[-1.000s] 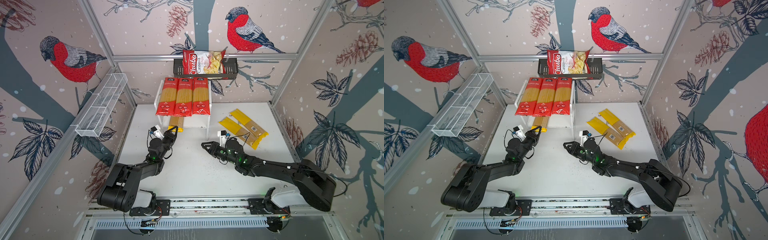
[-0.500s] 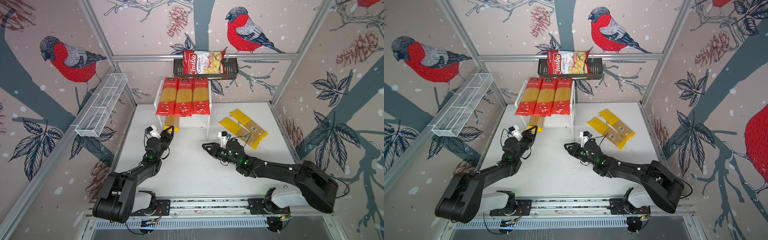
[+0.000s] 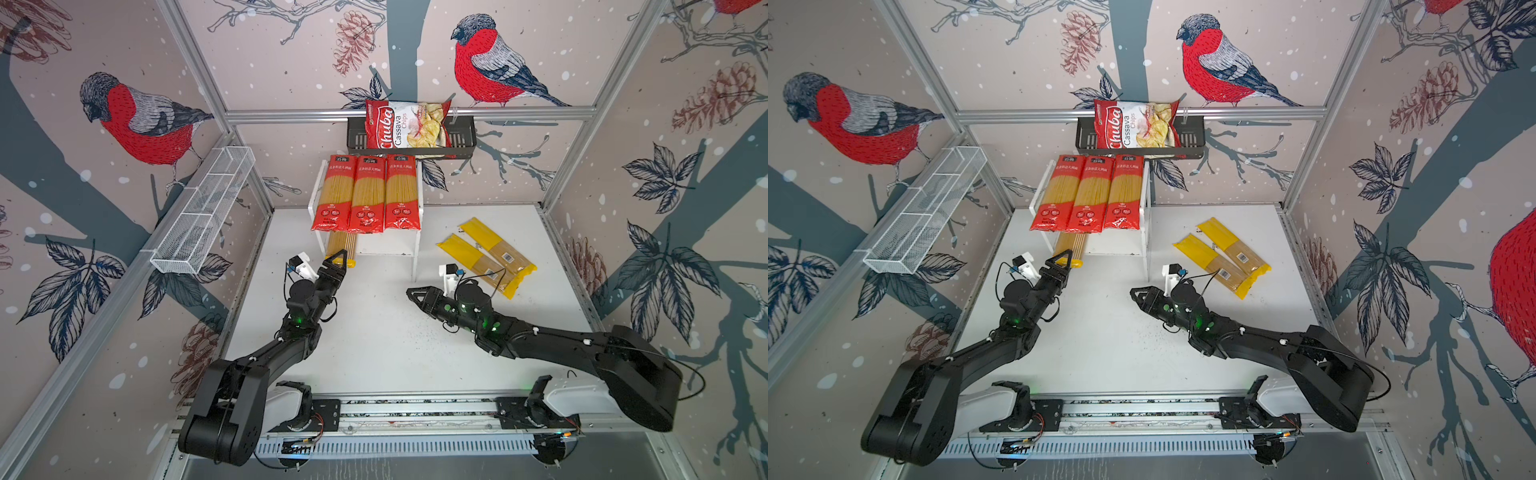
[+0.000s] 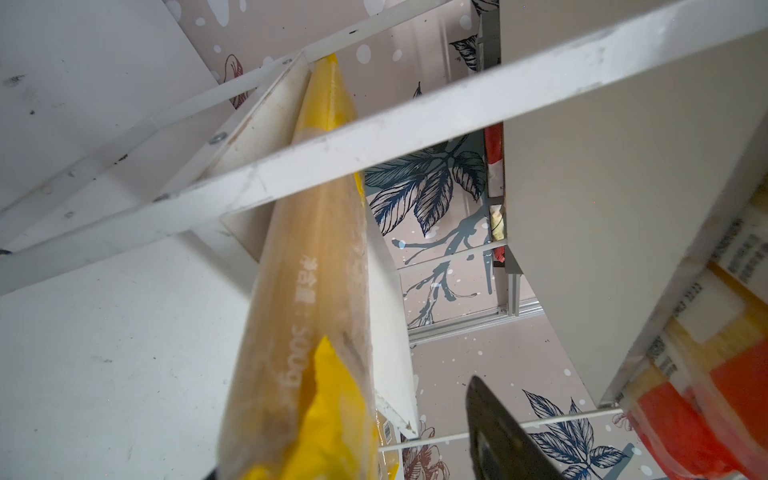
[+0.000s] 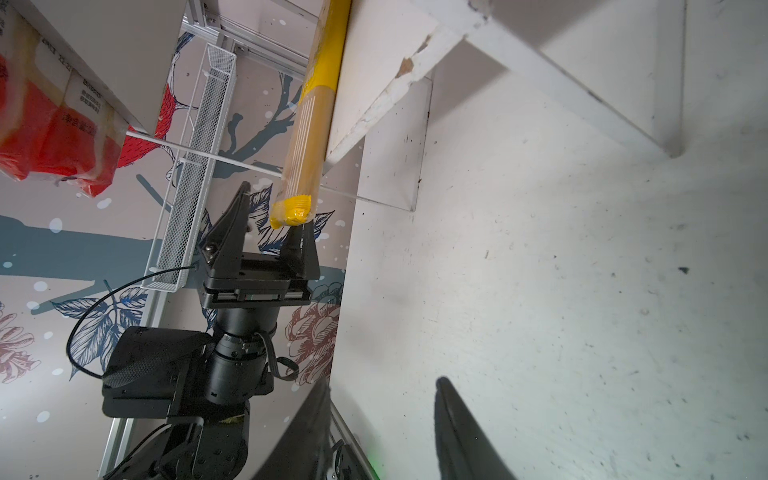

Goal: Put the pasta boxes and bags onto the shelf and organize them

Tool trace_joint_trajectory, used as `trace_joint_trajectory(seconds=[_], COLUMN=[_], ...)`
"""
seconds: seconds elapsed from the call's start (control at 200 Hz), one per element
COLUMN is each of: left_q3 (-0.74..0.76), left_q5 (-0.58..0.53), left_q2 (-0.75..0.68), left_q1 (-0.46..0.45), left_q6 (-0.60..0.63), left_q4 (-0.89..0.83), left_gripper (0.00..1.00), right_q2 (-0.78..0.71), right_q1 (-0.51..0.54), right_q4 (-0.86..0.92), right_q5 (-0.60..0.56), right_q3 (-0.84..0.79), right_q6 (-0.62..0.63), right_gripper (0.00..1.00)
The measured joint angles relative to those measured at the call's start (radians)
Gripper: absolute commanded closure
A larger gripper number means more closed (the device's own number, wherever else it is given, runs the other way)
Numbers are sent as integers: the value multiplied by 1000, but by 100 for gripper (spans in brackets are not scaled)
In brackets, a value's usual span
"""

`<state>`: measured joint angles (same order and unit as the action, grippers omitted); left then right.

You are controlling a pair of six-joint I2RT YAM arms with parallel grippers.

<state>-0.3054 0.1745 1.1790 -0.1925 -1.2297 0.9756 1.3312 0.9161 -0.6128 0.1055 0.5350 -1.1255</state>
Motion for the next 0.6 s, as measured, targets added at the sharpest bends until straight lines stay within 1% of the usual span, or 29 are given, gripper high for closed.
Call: trace_joint_trajectory(seconds=[0.07, 0.215, 0.41, 0.52, 0.6], left_q3=[5, 6, 30, 50, 51], left_q5=[0, 0, 15, 15, 8], left_q2=[-25, -47, -55, -113, -161], left_q1=[0, 0, -1, -5, -8], left_q6=[6, 26, 10, -4, -4], left_q4=[-18, -53, -74, -99, -132], left_gripper=[24, 30, 29, 30, 33], right_q2=[5, 20, 26, 31, 36], right_q1=[0, 1, 2, 3, 4], right_q4=[0, 0, -1, -1, 0], right_q5=[0, 0, 0, 0, 0], right_q3=[0, 1, 9, 10, 11], right_q6=[0, 0, 0, 0, 0], right_gripper=[58, 58, 58, 58, 58])
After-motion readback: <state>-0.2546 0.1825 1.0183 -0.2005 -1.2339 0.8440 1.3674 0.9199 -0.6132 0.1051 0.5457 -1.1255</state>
